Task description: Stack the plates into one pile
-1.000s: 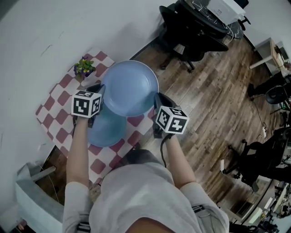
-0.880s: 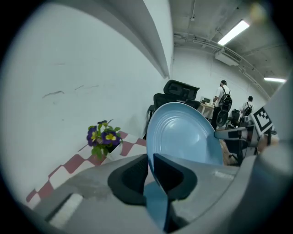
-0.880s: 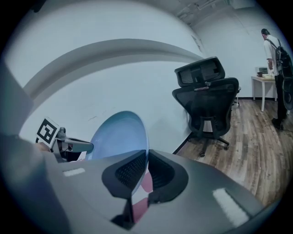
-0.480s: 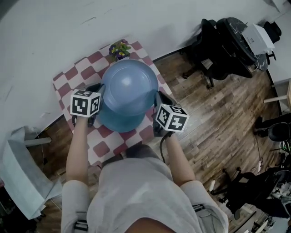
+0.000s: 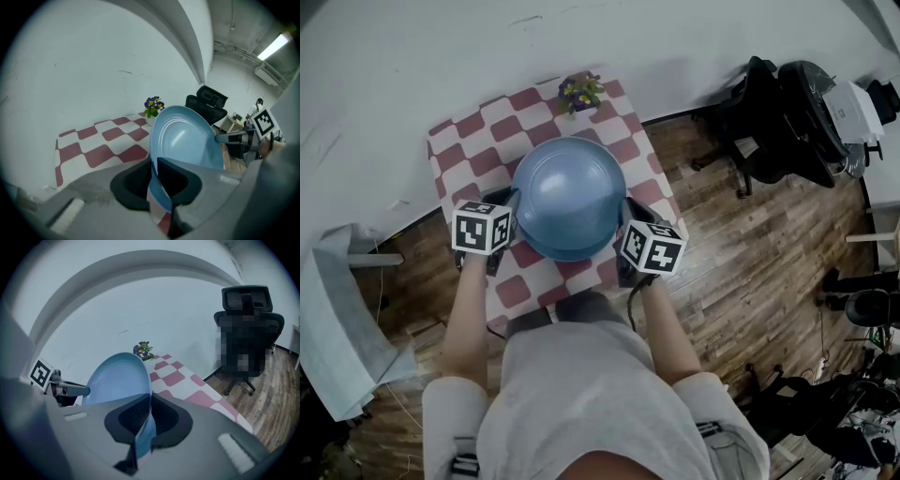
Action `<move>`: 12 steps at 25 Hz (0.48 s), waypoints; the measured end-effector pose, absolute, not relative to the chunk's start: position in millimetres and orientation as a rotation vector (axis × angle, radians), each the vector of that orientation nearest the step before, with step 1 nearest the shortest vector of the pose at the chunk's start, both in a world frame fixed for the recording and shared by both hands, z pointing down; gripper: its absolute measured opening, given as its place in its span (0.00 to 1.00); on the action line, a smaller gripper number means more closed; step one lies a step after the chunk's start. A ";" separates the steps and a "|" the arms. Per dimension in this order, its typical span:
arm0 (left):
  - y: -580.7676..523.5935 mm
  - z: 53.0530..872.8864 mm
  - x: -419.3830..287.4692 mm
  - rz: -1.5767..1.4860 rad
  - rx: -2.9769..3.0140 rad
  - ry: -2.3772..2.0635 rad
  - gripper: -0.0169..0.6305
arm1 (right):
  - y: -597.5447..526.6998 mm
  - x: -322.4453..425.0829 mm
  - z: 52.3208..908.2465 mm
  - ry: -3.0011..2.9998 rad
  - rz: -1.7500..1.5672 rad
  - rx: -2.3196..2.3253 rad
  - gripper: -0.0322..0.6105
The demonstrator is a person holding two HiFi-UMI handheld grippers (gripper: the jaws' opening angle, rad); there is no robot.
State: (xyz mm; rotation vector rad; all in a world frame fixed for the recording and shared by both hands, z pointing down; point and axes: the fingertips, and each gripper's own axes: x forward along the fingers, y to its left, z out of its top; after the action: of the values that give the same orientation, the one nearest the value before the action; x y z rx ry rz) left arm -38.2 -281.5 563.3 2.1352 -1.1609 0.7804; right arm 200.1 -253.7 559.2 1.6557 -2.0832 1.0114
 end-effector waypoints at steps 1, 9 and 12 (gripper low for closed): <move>-277.1 568.3 -39.3 0.781 2.121 -1.156 0.10 | -251.8 199.3 563.2 -2.073 1.013 1.644 0.07; -257.8 602.4 -43.0 0.816 2.033 -1.102 0.11 | -242.9 196.2 592.0 -1.990 1.036 1.585 0.07; -256.5 610.6 -41.1 0.827 2.014 -1.089 0.11 | -243.2 198.1 598.7 -1.967 1.038 1.577 0.07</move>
State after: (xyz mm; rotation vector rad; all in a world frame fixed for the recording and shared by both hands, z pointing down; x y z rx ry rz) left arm -41.1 -256.5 610.6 2.0138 -1.0889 0.8273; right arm 198.1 -243.2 598.7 1.5772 -1.9671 1.0379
